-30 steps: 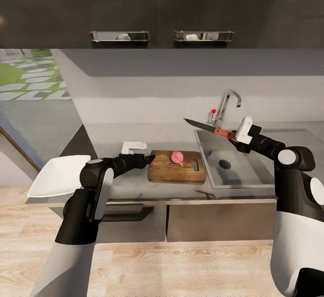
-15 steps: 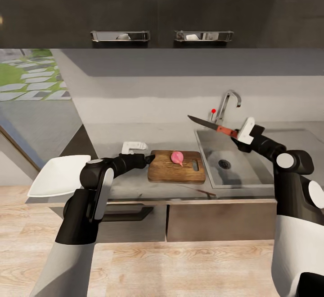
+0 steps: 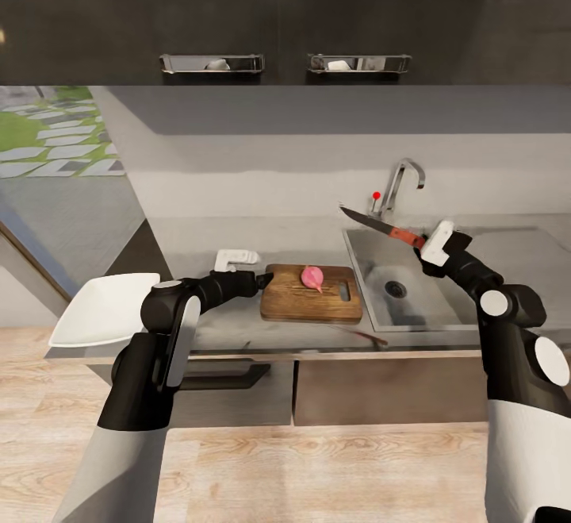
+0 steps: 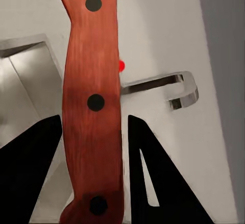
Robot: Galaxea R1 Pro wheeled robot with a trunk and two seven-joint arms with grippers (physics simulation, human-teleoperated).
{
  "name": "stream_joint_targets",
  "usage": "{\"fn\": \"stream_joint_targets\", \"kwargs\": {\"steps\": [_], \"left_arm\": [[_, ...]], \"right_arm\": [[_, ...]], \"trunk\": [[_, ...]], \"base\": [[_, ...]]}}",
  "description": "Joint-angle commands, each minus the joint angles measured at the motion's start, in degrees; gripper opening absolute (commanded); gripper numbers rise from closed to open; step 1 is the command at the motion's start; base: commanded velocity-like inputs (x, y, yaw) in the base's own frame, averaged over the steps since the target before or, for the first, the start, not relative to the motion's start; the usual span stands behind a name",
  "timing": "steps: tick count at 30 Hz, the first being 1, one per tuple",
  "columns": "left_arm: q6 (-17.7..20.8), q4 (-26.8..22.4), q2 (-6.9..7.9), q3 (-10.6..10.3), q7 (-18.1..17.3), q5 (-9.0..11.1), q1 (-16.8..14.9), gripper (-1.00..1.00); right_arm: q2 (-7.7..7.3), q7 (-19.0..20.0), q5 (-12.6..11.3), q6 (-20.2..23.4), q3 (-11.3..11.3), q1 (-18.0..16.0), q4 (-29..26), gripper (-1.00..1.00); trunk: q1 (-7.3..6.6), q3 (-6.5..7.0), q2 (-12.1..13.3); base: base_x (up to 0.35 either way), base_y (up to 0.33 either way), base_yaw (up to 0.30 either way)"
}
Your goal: In the kitchen, take the Vidalia onion out of the sink, dice it on the chopping board with the paring knife, put the diced onion into the bowl on the countertop, then place both the paring knife and the chopping board into the sink.
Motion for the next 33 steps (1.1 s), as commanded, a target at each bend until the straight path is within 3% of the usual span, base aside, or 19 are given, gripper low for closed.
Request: {"fn": "stream_joint_targets", "kwargs": {"steps": [1, 17, 26, 33], "left_arm": [[0.3, 0.0, -0.02, 0.0, 0.0, 0.2, -0.1, 1.0], [0.3, 0.0, -0.03, 0.0, 0.0, 0.2, -0.1, 1.0], [0.3, 0.0, -0.03, 0.0, 0.0, 0.2, -0.1, 1.0], [0.3, 0.0, -0.03, 0.0, 0.0, 0.2, -0.1, 1.0]], "right_arm": [[0.01, 0.0, 1.1, -0.4, -0.1, 0.7, 0.0, -1.0], [0.33, -0.3, 2.2, -0.5, 0.5, 5.9, 0.1, -1.0], [0.41, -0.5, 3.0, -0.4, 4.3, 7.2, 0.1, -1.0], [0.45, -0.5, 5.3, -0.4, 5.0, 7.9, 0.4, -1.0]], "trunk": [[0.03, -0.11, -0.1], [0.03, -0.11, -0.1], [0.03, -0.11, -0.1], [0.03, -0.11, -0.1]], "base": [[0.0, 0.0, 0.0], [0.0, 0.0, 0.0], [0.0, 0.0, 0.0], [0.0, 0.0, 0.0]]}}
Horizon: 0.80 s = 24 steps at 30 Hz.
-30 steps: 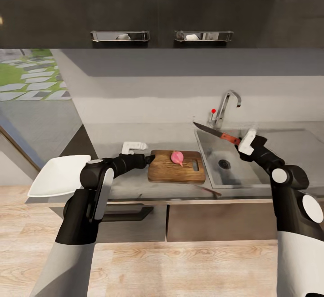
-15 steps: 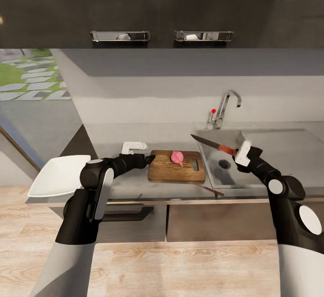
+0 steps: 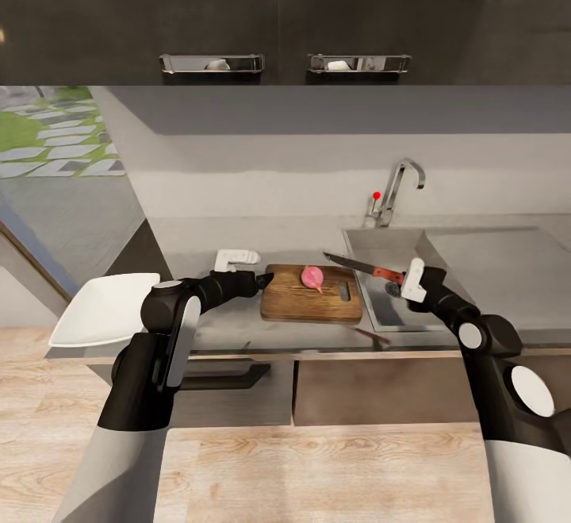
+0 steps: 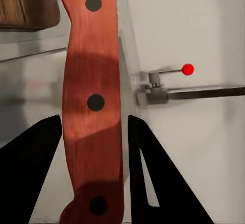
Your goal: In the kitchen, take the Vidalia onion out of the sink, dice it on the chopping board with the paring knife, put the diced onion into the bowl on the countertop, then place both the paring knife and the chopping board into the sink.
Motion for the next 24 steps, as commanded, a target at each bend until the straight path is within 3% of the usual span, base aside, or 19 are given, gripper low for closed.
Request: {"fn": "stream_joint_targets", "kwargs": {"steps": [1, 2, 3, 6, 12, 15, 24], "left_arm": [[0.3, 0.0, -0.02, 0.0, 0.0, 0.2, -0.1, 1.0], [0.3, 0.0, -0.02, 0.0, 0.0, 0.2, -0.1, 1.0], [0.3, 0.0, -0.02, 0.0, 0.0, 0.2, 0.0, 1.0], [0.3, 0.0, -0.02, 0.1, 0.0, 0.2, -0.1, 1.0], [0.3, 0.0, -0.02, 0.0, 0.0, 0.2, -0.1, 1.0], [0.3, 0.0, -0.02, 0.0, 0.0, 0.2, 0.0, 1.0], [0.3, 0.0, -0.02, 0.0, 0.0, 0.2, -0.1, 1.0]], "right_arm": [[0.01, 0.0, 1.5, -0.4, -0.1, 0.1, 0.2, -1.0], [0.03, -0.1, 2.0, -0.4, 0.0, 0.2, 0.3, -1.0], [-0.02, -0.9, 4.4, -0.4, 0.0, 0.3, 0.5, -1.0], [0.03, -2.7, 5.6, -0.5, 0.0, 0.4, 0.6, -1.0], [0.09, -4.5, 5.8, -0.4, 0.9, 0.4, 0.7, -1.0], [0.15, -5.1, 5.9, -0.2, 5.2, 0.4, 0.7, -1.0], [0.19, -5.1, 5.9, 0.1, 7.1, 0.4, 0.7, -1.0]], "trunk": [[0.03, -0.11, -0.1], [0.03, -0.11, -0.1], [0.03, -0.11, -0.1], [0.03, -0.11, -0.1], [0.03, -0.11, -0.1], [0.03, -0.11, -0.1], [0.03, -0.11, -0.1]], "base": [[0.0, 0.0, 0.0], [0.0, 0.0, 0.0], [0.0, 0.0, 0.0], [0.0, 0.0, 0.0], [0.0, 0.0, 0.0], [0.0, 0.0, 0.0], [0.0, 0.0, 0.0]]}}
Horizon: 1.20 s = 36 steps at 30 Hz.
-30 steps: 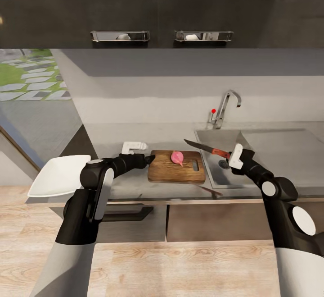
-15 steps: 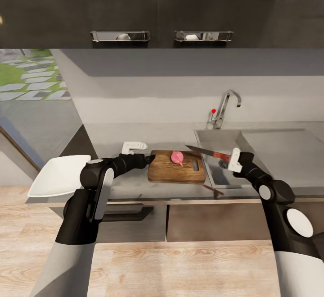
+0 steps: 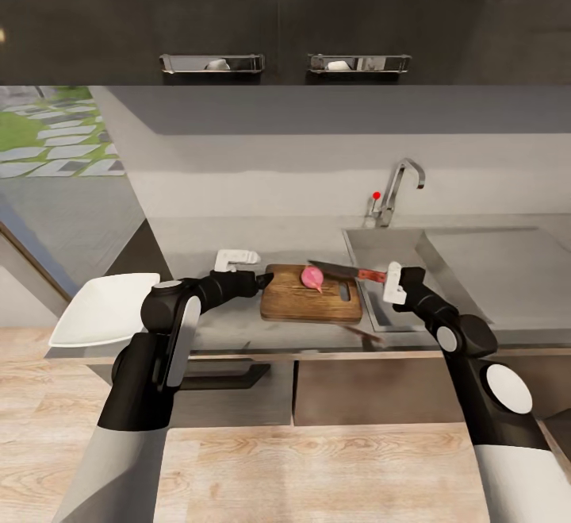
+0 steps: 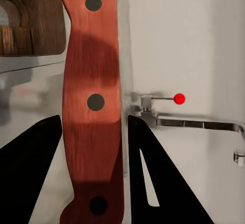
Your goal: In the kitchen, take the Vidalia onion out of the sink, dice it on the chopping board with the paring knife, put the diced onion into the bowl on the countertop, then place both the paring knife and the chopping board into the sink.
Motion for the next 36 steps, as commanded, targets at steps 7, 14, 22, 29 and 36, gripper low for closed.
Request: {"fn": "stream_joint_targets", "kwargs": {"steps": [7, 14, 22, 29, 36], "left_arm": [[0.3, 0.0, -0.02, 0.0, 0.0, 0.2, -0.1, 1.0], [0.3, 0.0, -0.02, 0.0, 0.0, 0.2, -0.1, 1.0], [0.3, 0.0, -0.02, 0.0, 0.0, 0.2, -0.1, 1.0], [0.3, 0.0, -0.02, 0.0, 0.0, 0.2, -0.1, 1.0], [0.3, 0.0, -0.02, 0.0, 0.0, 0.2, -0.1, 1.0]], "right_arm": [[0.01, 0.1, 0.5, -0.4, 3.5, -0.1, -0.1, -1.0], [0.01, 0.0, 0.5, -0.2, 5.3, -0.1, -0.1, -1.0], [0.2, -1.5, 0.5, -0.2, 5.8, -0.1, -0.1, -1.0], [0.69, -2.1, 0.4, -0.2, 5.9, -0.1, -0.1, -1.0], [0.91, -3.2, 0.4, -0.2, 5.9, -0.1, -0.1, -1.0]], "trunk": [[0.03, -0.11, -0.1], [0.03, -0.11, -0.1], [0.03, -0.11, -0.1], [0.03, -0.11, -0.1], [0.03, -0.11, -0.1]], "base": [[0.0, 0.0, 0.0], [0.0, 0.0, 0.0], [0.0, 0.0, 0.0], [0.0, 0.0, 0.0], [0.0, 0.0, 0.0]]}}
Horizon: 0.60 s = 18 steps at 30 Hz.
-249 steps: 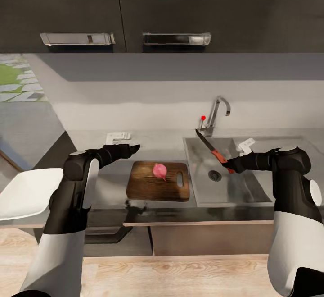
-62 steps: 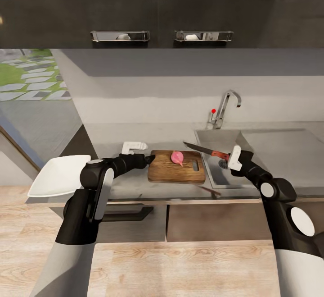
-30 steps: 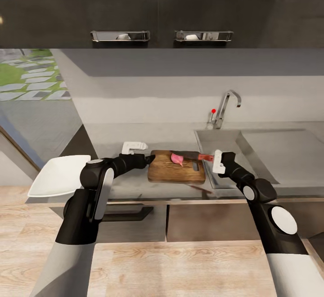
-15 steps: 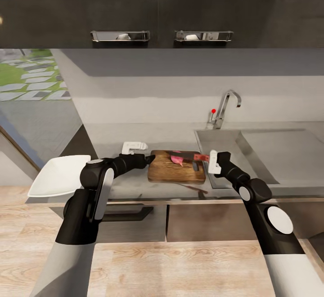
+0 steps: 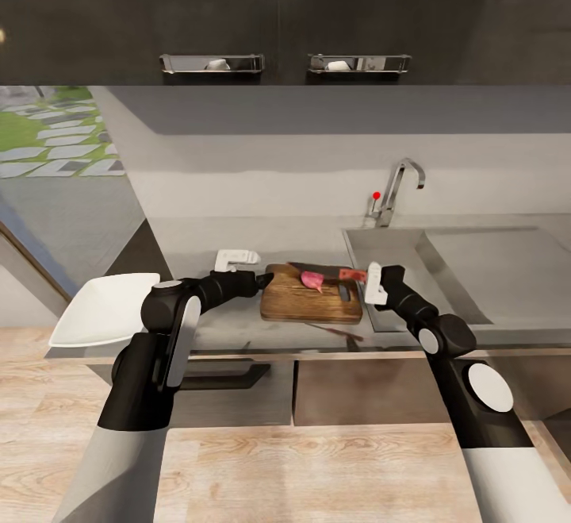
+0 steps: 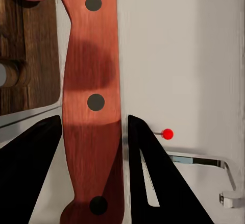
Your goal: In the kitchen, take the Vidalia onion out of the sink, dice it on the chopping board with the paring knife, put the diced onion into the bowl on the countertop, then place both the paring knife and the chopping board into the sink.
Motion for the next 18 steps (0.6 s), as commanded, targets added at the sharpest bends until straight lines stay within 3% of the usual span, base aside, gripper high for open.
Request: {"fn": "stream_joint_targets", "kwargs": {"steps": [1, 10, 18], "left_arm": [[0.3, 0.0, -0.02, 0.1, 0.0, 0.2, -0.1, 1.0], [0.3, 0.0, -0.02, 0.0, 0.0, 0.2, 0.0, 1.0], [0.3, 0.0, -0.02, 0.0, 0.0, 0.2, 0.0, 1.0]], "right_arm": [[0.0, -0.3, 0.6, -0.3, 0.0, 0.0, -0.1, -1.0], [0.08, -2.2, 0.5, -0.3, 0.2, 0.0, -0.1, -1.0], [1.34, -8.1, 0.4, -0.2, 0.5, -0.1, -0.1, -1.0]], "trunk": [[0.03, -0.11, -0.1], [0.03, -0.11, -0.1], [0.03, -0.11, -0.1]], "base": [[0.0, 0.0, 0.0], [0.0, 0.0, 0.0], [0.0, 0.0, 0.0]]}}
